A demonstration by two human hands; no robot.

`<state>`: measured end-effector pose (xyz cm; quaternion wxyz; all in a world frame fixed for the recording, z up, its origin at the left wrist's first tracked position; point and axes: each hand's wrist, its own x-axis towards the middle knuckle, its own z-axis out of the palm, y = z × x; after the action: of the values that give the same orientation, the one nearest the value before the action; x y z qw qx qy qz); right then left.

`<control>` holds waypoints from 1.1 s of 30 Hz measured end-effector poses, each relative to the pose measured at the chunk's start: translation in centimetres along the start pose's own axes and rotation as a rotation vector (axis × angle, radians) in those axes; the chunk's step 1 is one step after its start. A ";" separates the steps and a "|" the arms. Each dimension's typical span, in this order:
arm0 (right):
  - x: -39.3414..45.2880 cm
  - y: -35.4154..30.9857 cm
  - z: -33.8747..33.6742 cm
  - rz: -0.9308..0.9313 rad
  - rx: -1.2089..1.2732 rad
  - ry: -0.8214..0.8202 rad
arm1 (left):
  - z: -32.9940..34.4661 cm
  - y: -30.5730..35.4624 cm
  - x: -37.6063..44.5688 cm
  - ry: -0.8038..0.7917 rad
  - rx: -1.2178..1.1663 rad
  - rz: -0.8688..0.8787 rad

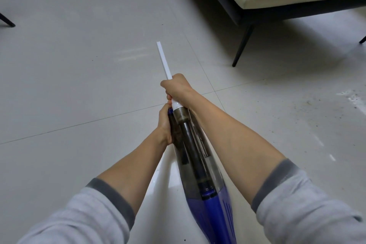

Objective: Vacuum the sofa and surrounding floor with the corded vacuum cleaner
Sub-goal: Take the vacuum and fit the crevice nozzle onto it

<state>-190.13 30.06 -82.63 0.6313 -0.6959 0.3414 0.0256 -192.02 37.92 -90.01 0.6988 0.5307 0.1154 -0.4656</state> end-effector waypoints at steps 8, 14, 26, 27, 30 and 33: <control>0.1 0.0 -0.6 -0.001 -0.010 0.028 | 0.4 -0.1 0.0 0.050 0.014 -0.011; -0.9 0.8 -3.2 -0.080 0.035 -0.037 | 1.0 0.1 0.3 0.091 0.071 -0.031; -3.7 11.2 -6.2 -0.088 -0.270 -0.017 | -1.3 -1.2 2.7 0.517 0.180 -0.019; -3.3 11.6 -6.1 -0.093 -0.275 -0.003 | -1.3 -1.3 2.9 0.522 0.185 -0.026; -1.7 12.7 -5.9 -0.111 -0.240 0.062 | -0.9 -0.6 3.7 0.512 0.199 -0.031; 0.0 13.6 -5.7 -0.140 -0.232 0.157 | -1.0 0.0 5.1 0.454 0.270 -0.043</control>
<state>-199.29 25.33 -93.21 0.5181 -0.7863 0.3350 -0.0339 -188.92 36.05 -93.72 0.5680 0.7072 0.2173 -0.3606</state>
